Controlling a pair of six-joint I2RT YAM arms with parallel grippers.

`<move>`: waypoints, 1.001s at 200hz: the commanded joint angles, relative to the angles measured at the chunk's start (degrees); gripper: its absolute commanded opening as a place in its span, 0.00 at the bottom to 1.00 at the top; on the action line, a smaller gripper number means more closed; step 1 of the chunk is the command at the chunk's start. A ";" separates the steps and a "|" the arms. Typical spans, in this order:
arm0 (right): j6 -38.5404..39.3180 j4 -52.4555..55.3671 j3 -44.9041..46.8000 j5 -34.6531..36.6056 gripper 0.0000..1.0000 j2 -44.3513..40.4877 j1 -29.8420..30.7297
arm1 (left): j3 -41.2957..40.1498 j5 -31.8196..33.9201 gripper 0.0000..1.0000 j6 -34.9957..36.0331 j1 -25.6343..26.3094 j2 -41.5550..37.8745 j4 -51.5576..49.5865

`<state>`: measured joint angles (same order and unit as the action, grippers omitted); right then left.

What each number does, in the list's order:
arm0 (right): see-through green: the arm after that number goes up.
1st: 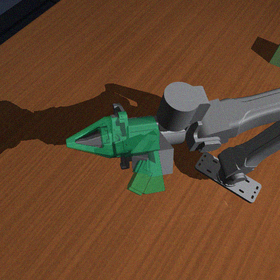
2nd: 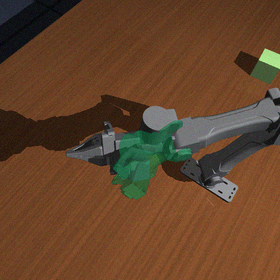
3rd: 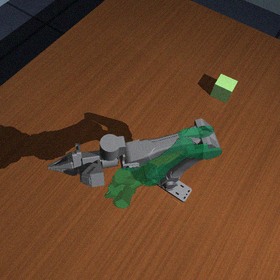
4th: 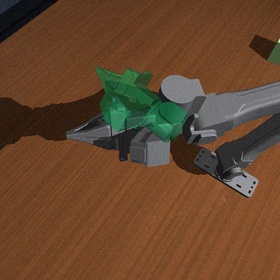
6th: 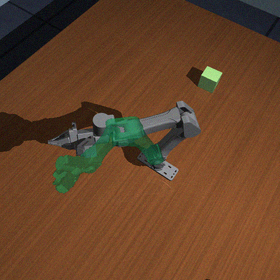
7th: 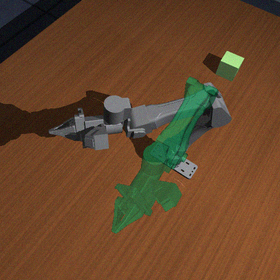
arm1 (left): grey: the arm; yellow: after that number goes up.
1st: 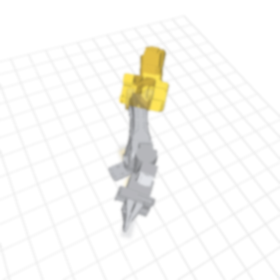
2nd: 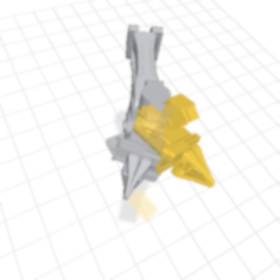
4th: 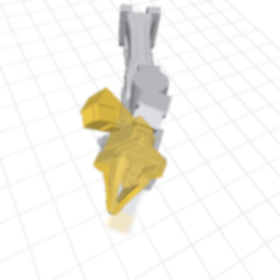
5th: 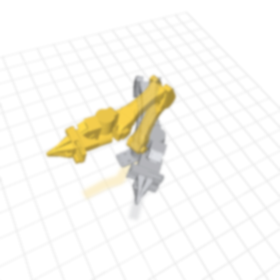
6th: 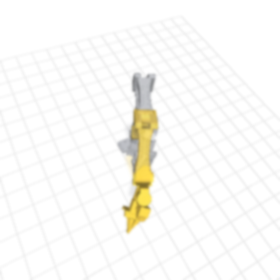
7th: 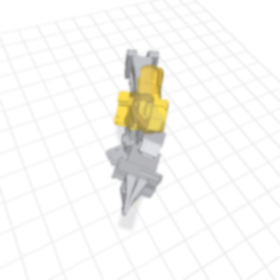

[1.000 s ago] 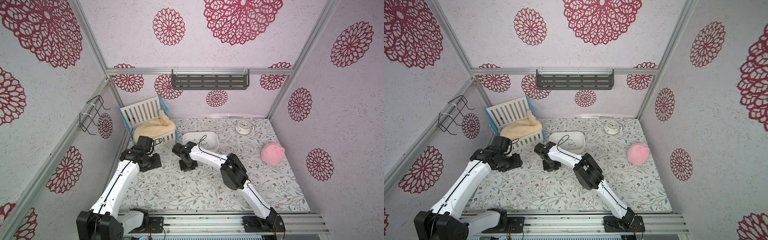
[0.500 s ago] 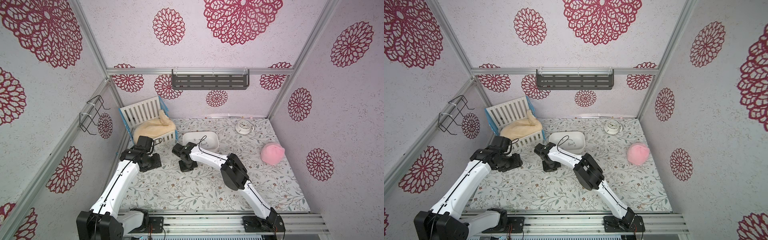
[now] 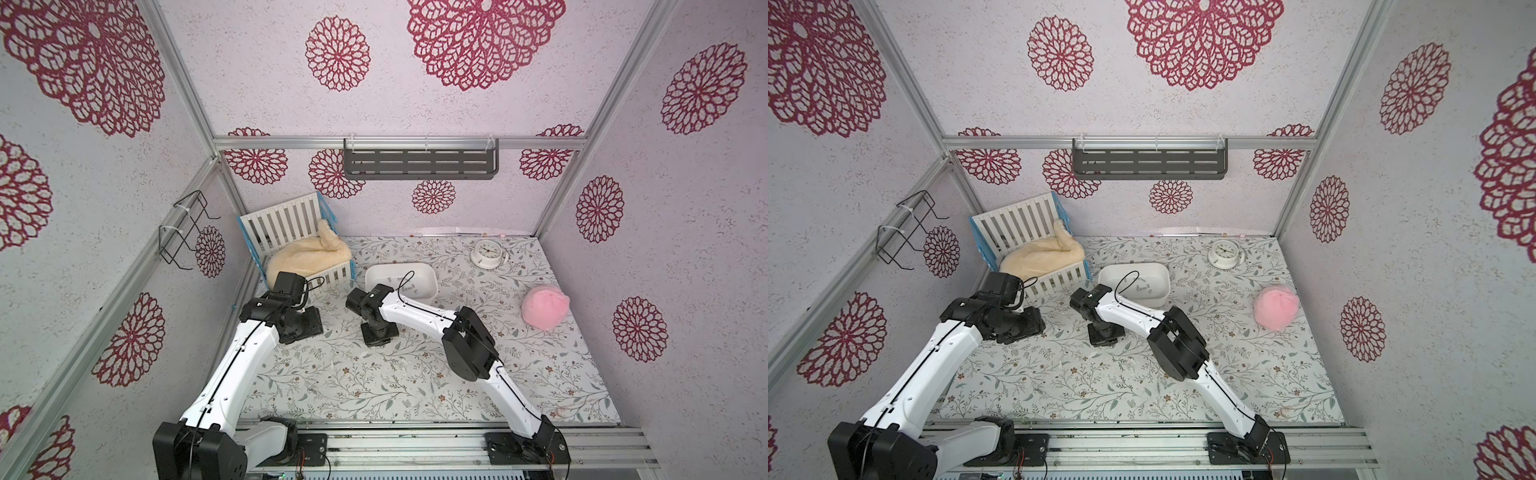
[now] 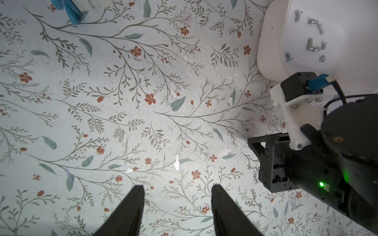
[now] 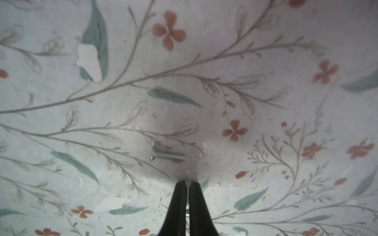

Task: Put the screws on the desktop into the storage box
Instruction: Pick up the screw from the center of the board, then place the screw in the storage box.

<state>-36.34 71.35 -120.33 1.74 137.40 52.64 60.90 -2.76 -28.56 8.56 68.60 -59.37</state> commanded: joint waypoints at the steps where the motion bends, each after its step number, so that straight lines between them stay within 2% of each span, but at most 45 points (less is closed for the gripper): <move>1: 1.34 3.33 -1.28 1.57 0.00 -6.75 -0.55 | 0.00 -0.49 0.58 0.09 -0.75 0.24 0.39; 73: 2.14 5.84 -7.70 4.89 0.00 -8.92 -7.38 | -0.26 -0.83 0.58 -0.21 -0.78 0.13 0.39; 131: -1.33 5.22 -16.06 9.41 0.00 -8.04 -12.88 | -0.26 -0.93 0.58 -0.41 -0.76 -0.17 -0.11; 200: -4.07 -1.05 -16.61 9.37 0.00 -6.40 -19.52 | 0.17 -1.72 0.58 -0.92 -0.74 -0.14 -0.44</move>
<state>-38.41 73.73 -135.57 9.76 132.07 35.55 60.90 -3.64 -28.88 8.56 68.64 -59.44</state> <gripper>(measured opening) 0.056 0.584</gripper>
